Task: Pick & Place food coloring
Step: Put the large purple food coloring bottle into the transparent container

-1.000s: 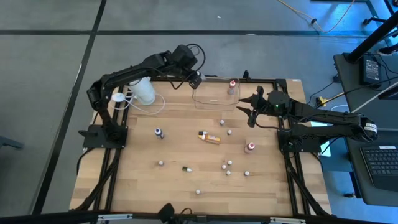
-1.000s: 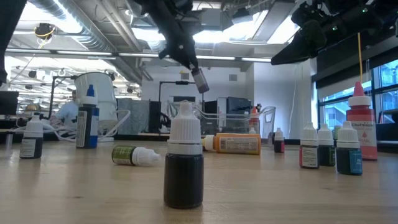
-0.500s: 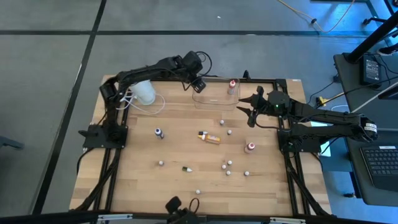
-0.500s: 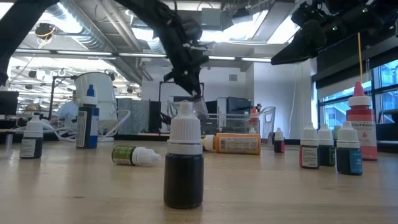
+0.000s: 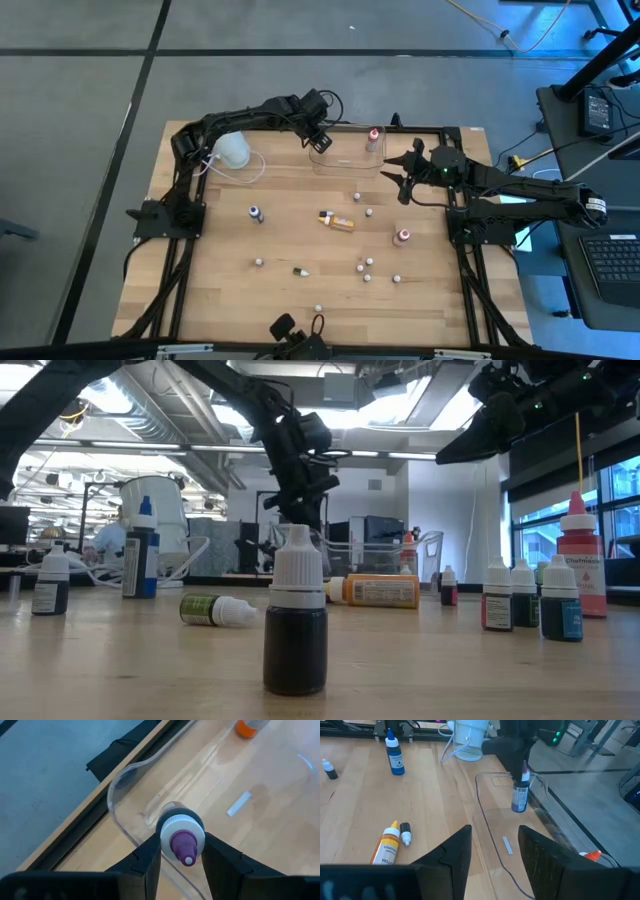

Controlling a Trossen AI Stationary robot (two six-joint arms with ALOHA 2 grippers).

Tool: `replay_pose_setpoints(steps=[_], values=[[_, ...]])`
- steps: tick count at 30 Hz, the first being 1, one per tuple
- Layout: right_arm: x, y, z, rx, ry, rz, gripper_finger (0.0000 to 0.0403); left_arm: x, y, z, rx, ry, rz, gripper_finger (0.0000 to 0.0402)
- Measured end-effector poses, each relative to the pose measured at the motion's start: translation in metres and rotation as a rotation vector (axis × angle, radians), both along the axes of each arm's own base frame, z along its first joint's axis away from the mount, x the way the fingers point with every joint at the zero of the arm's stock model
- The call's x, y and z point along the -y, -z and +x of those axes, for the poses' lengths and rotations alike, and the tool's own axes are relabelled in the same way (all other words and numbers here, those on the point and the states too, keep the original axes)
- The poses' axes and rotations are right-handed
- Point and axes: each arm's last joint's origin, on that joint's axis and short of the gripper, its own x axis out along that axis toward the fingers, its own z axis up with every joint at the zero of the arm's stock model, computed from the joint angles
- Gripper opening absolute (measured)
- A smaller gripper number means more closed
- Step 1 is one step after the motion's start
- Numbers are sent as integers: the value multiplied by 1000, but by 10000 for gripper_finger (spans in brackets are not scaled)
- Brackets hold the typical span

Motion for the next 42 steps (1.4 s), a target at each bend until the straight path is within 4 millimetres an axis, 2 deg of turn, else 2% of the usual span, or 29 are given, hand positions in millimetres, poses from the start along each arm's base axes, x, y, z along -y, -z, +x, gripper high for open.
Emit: replay_pose_setpoints(steps=[36,42], values=[[0,0,0,0,0,1,165,0,2,0,-23,-20,24,126],[0,0,0,1,0,2,165,-1,10,3,-33,-21,18,126]])
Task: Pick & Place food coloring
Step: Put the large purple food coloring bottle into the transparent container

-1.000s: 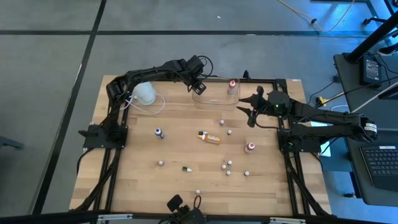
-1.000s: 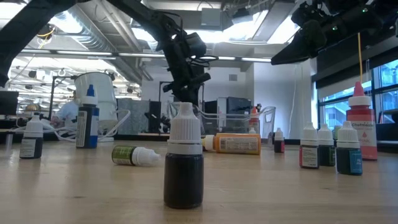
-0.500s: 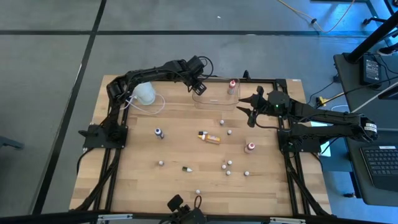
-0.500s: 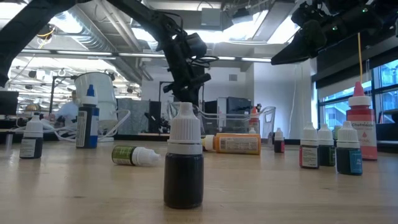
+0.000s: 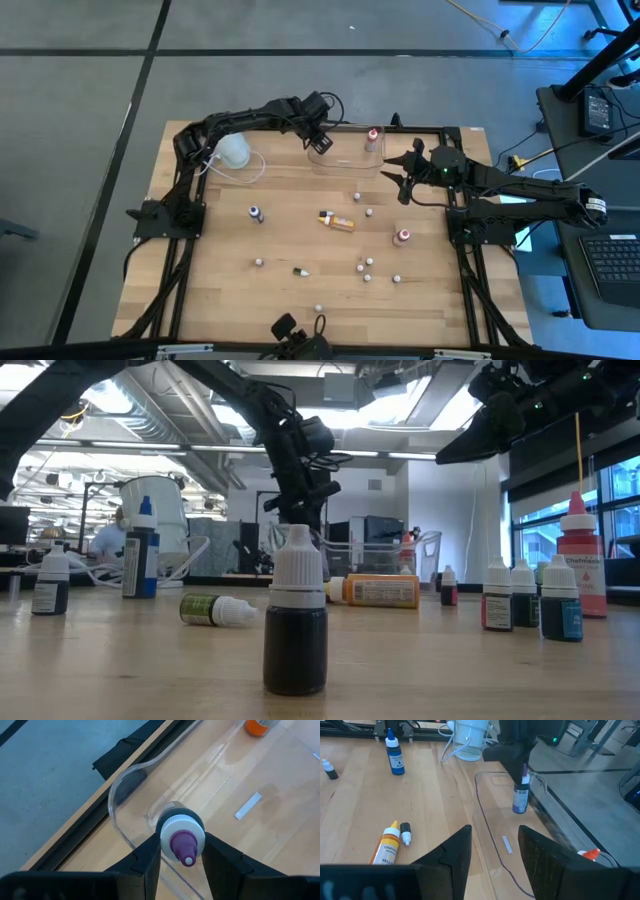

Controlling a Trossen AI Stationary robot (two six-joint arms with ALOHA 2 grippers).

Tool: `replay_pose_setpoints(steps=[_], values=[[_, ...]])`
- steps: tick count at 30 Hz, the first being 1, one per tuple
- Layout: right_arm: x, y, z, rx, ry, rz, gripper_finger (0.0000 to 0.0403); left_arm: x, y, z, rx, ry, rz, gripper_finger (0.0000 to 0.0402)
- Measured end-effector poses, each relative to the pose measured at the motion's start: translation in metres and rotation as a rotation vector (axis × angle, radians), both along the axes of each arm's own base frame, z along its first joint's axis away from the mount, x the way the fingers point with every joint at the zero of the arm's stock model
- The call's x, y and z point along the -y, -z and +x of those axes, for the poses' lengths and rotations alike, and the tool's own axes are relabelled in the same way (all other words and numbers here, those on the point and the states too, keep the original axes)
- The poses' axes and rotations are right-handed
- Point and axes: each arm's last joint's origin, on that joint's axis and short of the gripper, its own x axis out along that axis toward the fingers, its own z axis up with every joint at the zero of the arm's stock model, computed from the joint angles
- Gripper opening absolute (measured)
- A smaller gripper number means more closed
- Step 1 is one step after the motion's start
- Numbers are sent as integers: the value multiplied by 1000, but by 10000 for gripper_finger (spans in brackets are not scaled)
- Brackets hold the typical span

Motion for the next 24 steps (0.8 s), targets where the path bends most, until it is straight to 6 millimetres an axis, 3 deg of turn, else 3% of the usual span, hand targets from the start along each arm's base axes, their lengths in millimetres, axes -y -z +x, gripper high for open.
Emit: replay_pose_setpoints(steps=[24], values=[[0,0,0,-1,0,-2,165,-1,6,4,3,4,2,131]])
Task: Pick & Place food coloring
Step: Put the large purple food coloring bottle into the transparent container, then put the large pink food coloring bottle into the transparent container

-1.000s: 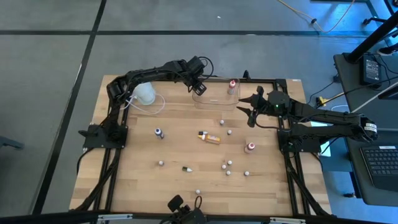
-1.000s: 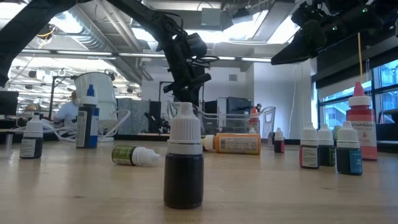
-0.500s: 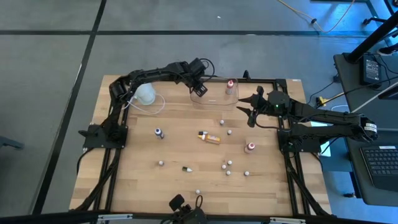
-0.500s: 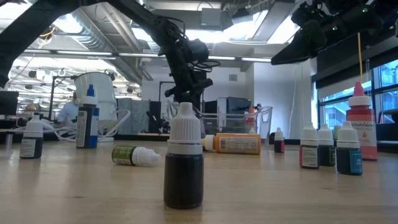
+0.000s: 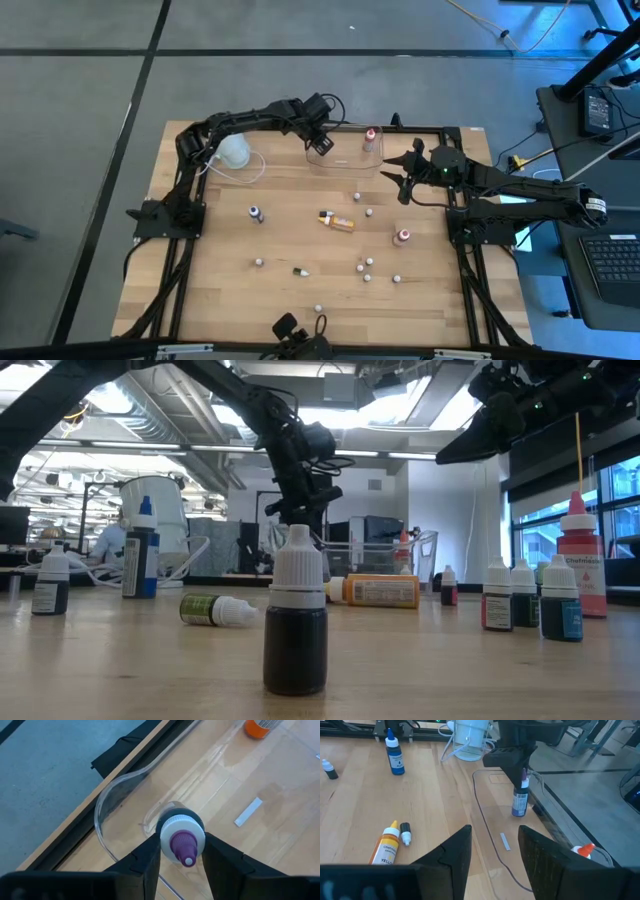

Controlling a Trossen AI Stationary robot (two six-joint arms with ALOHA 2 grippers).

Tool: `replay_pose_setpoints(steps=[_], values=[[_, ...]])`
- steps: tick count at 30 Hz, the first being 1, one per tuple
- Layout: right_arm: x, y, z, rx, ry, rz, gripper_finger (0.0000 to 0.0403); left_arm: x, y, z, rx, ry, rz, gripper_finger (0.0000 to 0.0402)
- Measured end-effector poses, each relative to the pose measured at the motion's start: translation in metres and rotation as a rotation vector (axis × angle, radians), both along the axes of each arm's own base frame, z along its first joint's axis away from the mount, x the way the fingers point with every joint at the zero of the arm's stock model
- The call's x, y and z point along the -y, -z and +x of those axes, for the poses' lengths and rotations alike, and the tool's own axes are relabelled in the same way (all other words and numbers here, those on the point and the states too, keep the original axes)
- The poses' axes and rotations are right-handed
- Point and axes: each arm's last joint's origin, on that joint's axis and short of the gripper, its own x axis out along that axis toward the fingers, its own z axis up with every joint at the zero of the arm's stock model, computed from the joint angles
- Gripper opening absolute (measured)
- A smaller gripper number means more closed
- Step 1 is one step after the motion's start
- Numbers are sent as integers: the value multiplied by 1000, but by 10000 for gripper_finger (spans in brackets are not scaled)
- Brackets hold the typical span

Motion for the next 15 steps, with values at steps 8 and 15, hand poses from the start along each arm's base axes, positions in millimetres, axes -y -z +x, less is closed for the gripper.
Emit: replay_pose_setpoints(steps=[8,15], values=[[0,0,0,0,0,0,165,0,-1,0,4,-2,1,153],[0,0,0,0,0,0,165,0,-1,0,3,-2,2,166]])
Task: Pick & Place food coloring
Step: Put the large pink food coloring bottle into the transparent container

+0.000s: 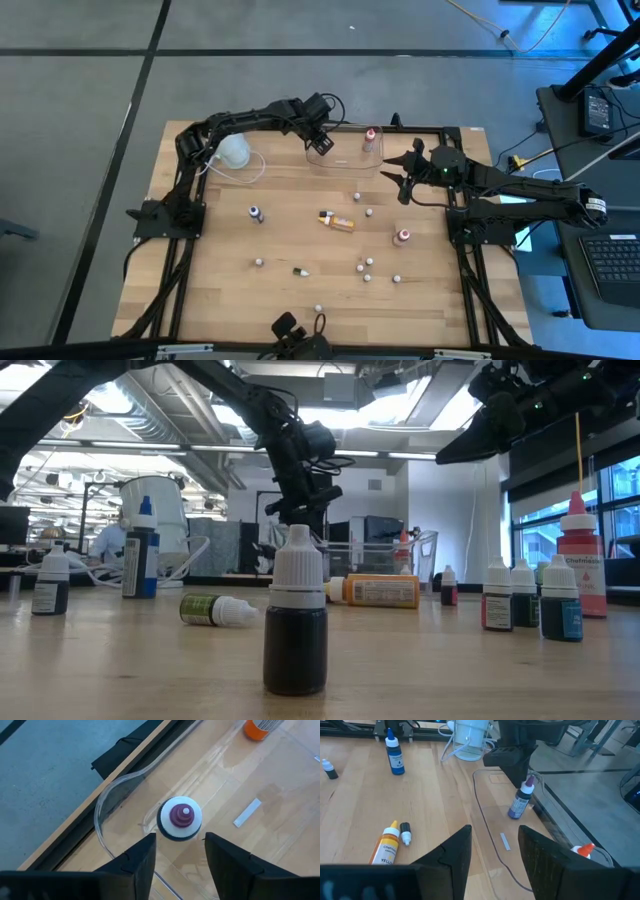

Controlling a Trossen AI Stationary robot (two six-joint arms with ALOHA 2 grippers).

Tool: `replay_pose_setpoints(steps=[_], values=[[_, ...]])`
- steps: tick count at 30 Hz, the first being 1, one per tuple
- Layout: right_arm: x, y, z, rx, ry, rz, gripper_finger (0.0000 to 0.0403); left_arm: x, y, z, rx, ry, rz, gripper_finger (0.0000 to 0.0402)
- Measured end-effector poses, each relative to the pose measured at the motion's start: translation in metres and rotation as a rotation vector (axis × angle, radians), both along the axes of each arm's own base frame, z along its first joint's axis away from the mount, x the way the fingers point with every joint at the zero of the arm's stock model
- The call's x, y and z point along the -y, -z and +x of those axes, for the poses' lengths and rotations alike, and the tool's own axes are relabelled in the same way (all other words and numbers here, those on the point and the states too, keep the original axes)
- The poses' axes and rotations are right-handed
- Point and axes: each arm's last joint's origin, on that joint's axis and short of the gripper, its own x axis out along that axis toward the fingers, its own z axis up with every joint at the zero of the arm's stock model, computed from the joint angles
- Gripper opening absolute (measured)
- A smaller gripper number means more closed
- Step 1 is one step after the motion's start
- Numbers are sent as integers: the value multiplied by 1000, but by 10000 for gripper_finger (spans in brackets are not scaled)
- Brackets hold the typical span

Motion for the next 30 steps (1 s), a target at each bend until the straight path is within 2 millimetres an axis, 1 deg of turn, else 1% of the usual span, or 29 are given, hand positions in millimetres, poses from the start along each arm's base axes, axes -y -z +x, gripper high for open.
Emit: replay_pose_setpoints(steps=[5,9,12,14,16,18,20,23,27,30], values=[[0,0,0,0,0,0,165,-2,-1,-2,0,-3,1,164],[0,0,0,0,0,0,165,-4,-9,-7,-2,-15,-1,161],[0,0,0,0,0,0,165,-5,-23,-8,13,-14,0,163],[0,0,0,1,1,3,165,-3,-37,-10,11,5,9,165],[0,0,0,0,0,5,165,3,-53,-10,38,43,46,166],[0,1,1,-1,-5,9,165,15,-71,-12,64,93,85,166],[0,1,1,-4,-17,15,165,32,-88,-12,96,148,127,165],[0,2,1,-9,-23,19,165,62,-101,-11,169,228,204,162],[-1,2,1,-15,-23,21,165,105,-99,-15,328,328,300,163],[0,2,1,-13,-23,20,165,137,-84,-22,473,397,362,165]])
